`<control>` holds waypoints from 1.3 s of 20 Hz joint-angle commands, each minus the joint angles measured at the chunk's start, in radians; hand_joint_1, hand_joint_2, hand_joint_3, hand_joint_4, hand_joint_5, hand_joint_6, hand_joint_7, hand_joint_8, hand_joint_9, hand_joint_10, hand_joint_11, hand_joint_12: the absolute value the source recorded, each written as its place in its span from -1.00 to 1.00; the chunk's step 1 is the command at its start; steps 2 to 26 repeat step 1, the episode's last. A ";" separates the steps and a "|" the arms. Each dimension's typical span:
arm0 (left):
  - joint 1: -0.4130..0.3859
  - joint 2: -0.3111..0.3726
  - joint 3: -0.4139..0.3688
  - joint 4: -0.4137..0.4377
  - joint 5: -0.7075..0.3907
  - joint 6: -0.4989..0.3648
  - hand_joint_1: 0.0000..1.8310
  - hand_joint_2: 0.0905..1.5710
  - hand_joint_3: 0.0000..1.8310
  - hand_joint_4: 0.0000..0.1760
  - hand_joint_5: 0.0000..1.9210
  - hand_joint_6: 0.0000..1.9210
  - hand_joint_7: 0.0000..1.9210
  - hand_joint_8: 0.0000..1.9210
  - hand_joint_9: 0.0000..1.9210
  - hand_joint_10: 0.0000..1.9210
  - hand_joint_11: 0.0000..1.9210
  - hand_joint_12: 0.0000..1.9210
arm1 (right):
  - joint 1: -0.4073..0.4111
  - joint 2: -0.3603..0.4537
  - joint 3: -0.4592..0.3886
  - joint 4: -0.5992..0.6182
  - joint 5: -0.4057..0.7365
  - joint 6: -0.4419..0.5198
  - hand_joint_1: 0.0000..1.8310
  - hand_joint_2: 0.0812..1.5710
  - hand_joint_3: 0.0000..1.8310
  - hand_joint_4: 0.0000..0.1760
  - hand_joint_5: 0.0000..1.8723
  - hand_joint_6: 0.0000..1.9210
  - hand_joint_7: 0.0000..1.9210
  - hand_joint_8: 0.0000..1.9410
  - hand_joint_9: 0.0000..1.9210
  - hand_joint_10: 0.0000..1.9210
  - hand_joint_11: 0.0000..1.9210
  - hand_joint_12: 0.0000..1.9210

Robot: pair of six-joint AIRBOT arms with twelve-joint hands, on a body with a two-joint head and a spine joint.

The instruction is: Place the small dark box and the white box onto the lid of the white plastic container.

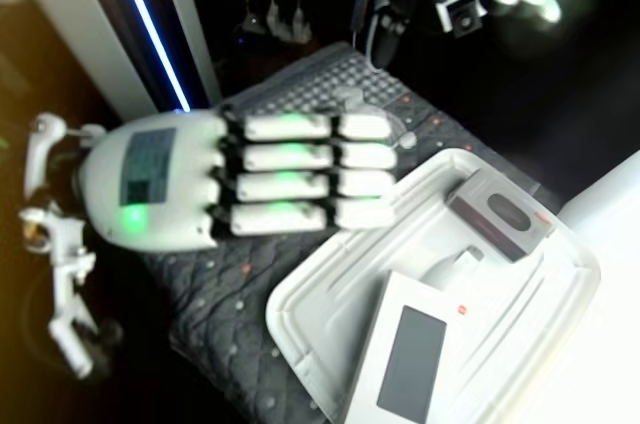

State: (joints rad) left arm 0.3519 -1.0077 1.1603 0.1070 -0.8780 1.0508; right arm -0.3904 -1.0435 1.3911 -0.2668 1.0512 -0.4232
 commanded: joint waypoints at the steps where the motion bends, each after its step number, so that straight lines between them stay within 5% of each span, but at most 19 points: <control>1: 0.010 0.018 -0.002 -0.019 -0.183 -0.027 0.05 0.02 -1.00 0.37 -1.00 -1.00 -1.00 -1.00 -1.00 -1.00 -0.94 -0.97 | 0.000 0.012 0.001 0.091 0.172 -0.002 -0.01 -0.21 -1.00 -0.51 -0.78 -0.99 -0.84 -0.99 -0.86 -0.99 -1.00 -0.51; 26: 0.010 0.018 -0.002 -0.019 -0.183 -0.027 0.05 0.02 -1.00 0.37 -1.00 -1.00 -1.00 -1.00 -1.00 -1.00 -0.94 -0.97 | 0.000 0.012 0.001 0.091 0.172 -0.002 -0.01 -0.21 -1.00 -0.51 -0.78 -0.99 -0.84 -0.99 -0.86 -0.99 -1.00 -0.51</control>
